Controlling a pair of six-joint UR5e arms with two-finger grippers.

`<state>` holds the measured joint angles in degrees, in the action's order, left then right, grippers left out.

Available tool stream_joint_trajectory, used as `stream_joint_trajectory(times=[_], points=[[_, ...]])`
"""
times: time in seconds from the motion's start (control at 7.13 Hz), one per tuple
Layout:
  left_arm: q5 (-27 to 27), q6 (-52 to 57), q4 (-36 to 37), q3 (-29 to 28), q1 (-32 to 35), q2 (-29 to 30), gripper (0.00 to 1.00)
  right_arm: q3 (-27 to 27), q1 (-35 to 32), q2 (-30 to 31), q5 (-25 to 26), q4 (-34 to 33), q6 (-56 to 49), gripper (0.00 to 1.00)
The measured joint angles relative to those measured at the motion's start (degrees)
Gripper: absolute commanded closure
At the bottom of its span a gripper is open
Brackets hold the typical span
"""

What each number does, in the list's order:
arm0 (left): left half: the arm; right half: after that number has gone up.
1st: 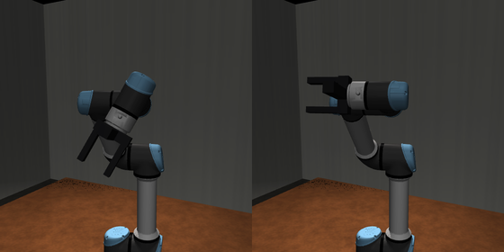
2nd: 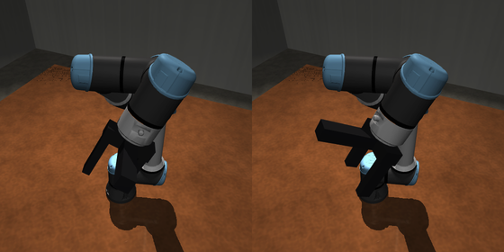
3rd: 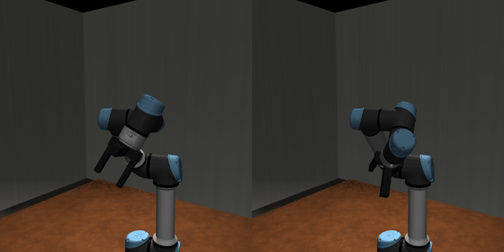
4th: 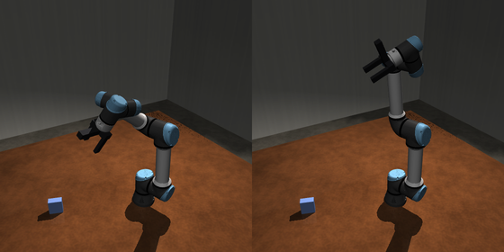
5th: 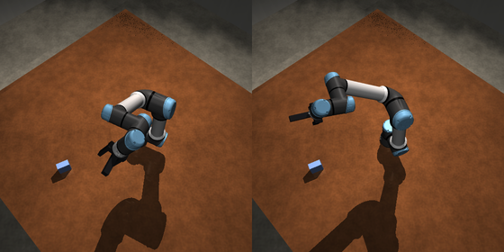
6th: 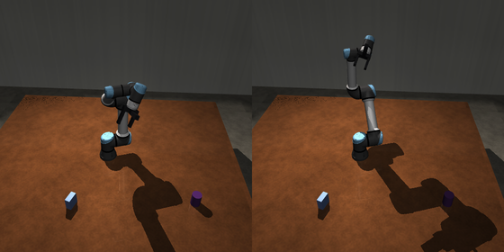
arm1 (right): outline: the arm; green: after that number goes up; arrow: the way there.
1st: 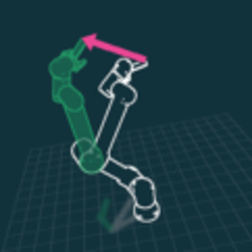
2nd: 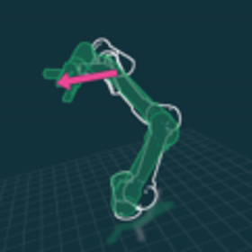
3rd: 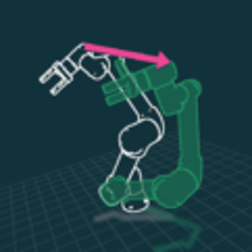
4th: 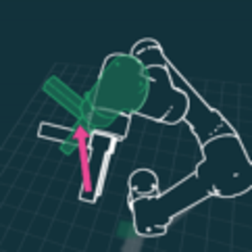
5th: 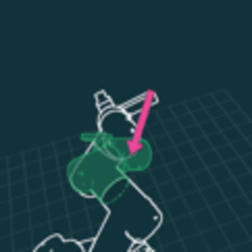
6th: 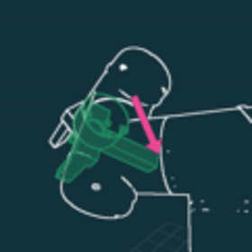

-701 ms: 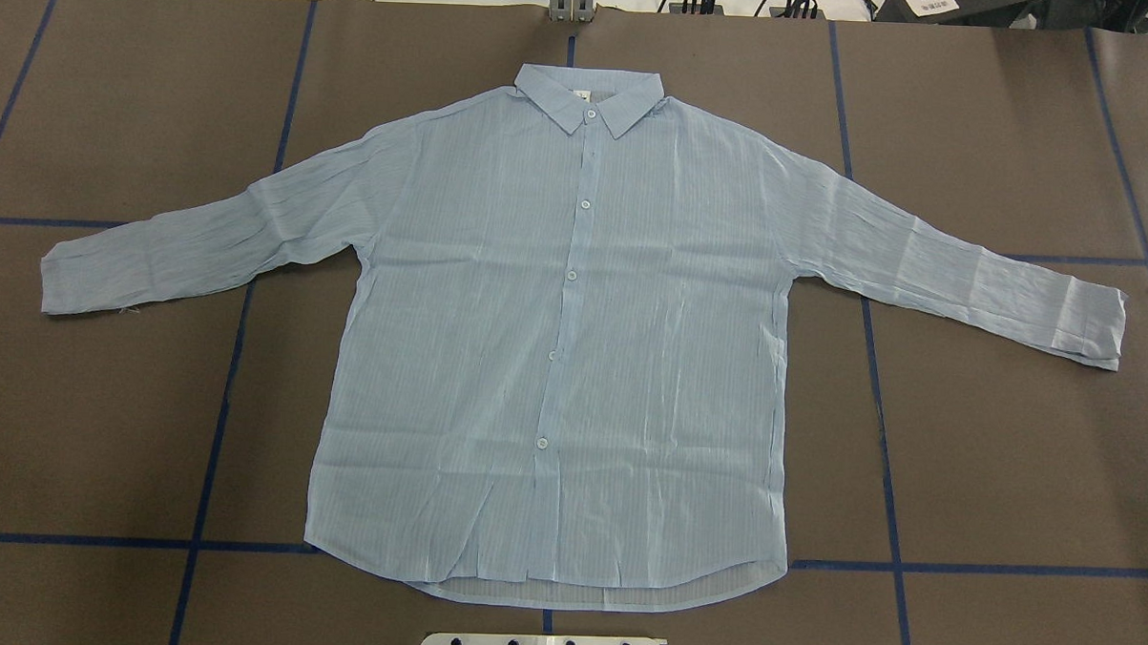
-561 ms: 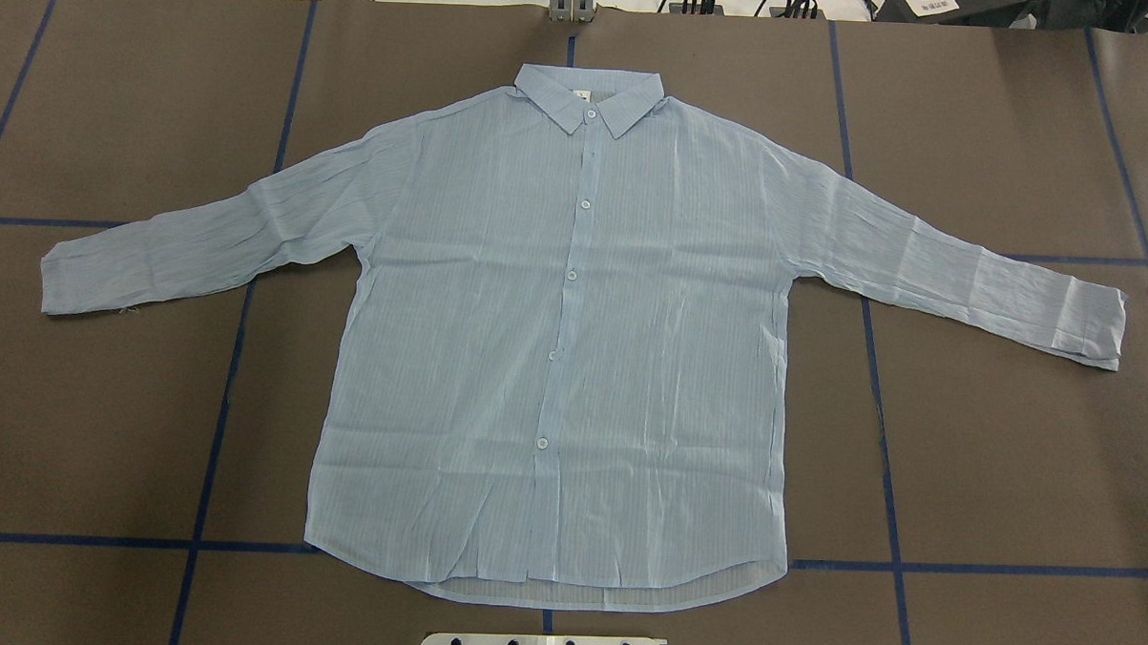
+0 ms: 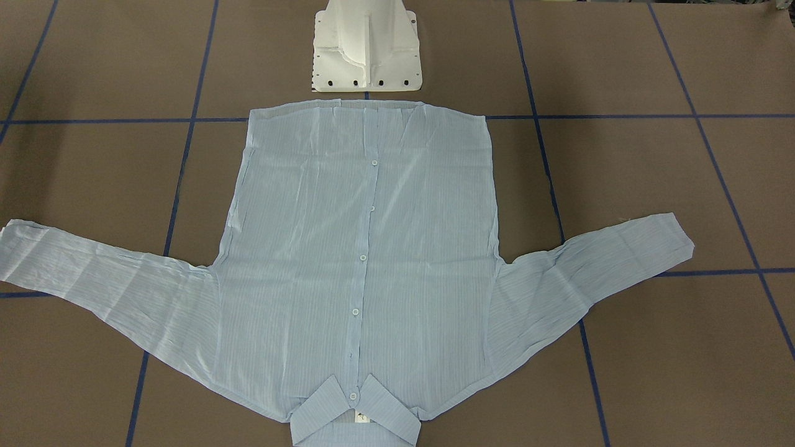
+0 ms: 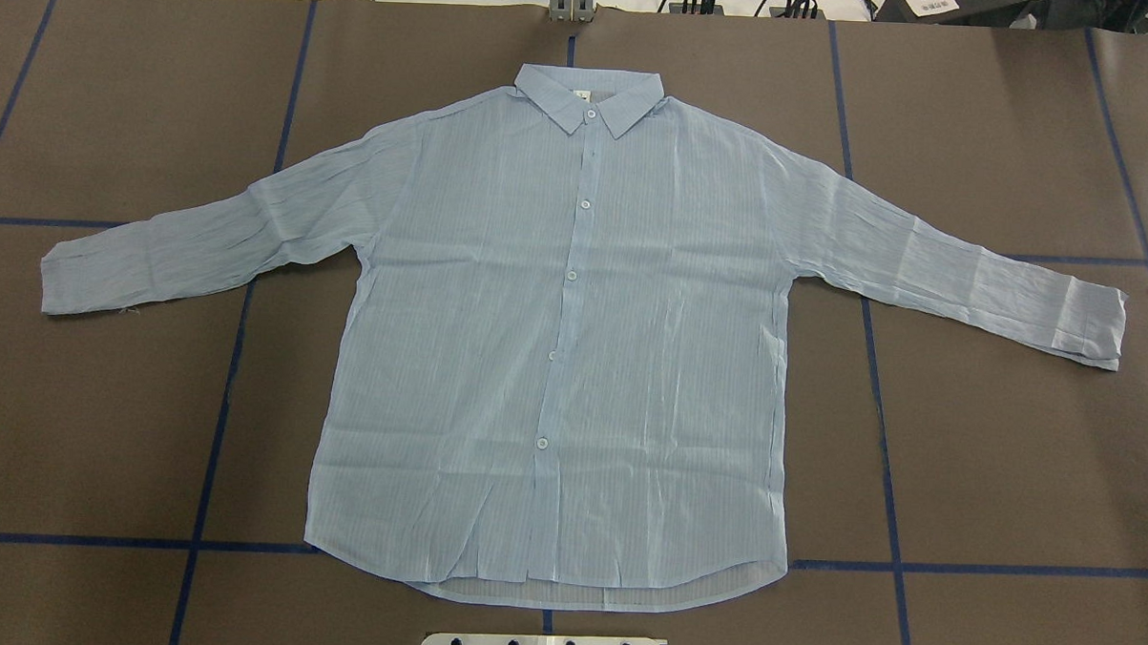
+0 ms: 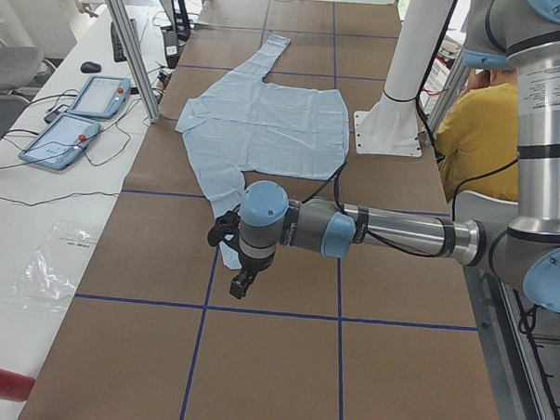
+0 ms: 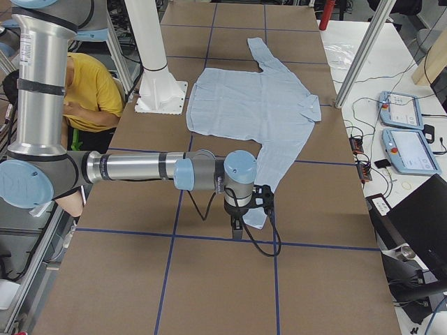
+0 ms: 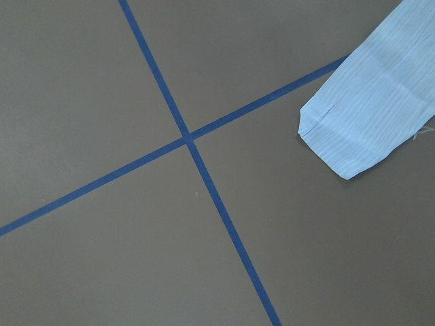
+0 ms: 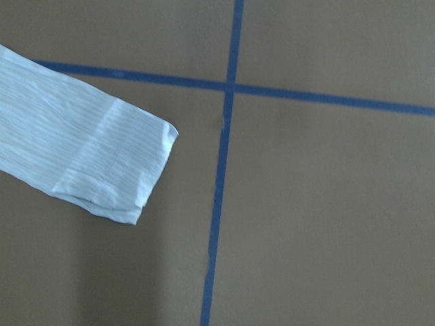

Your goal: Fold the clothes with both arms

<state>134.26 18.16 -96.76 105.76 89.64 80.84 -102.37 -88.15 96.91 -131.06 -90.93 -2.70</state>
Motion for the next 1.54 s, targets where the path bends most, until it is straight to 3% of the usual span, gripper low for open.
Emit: stream_joint_trajectory(times=[0.56,0.98,1.12,1.54], points=[[-0.2,-5.3,-20.4,-1.6,0.0,4.3,0.0,1.6,-0.1,-4.3,-0.4,14.0,5.3,0.0],[0.1,-10.9,-22.8,-3.1,-0.1,5.7,0.0,5.1,1.3,-5.5,-2.6,17.2,9.8,0.02],[0.1,-11.0,-22.9,-3.1,0.0,5.6,0.0,8.2,2.5,-5.2,-2.8,23.4,14.3,0.02],[0.2,-11.1,-22.9,-3.0,0.0,5.5,0.0,22.9,10.3,-4.5,1.1,54.5,36.8,0.08]])
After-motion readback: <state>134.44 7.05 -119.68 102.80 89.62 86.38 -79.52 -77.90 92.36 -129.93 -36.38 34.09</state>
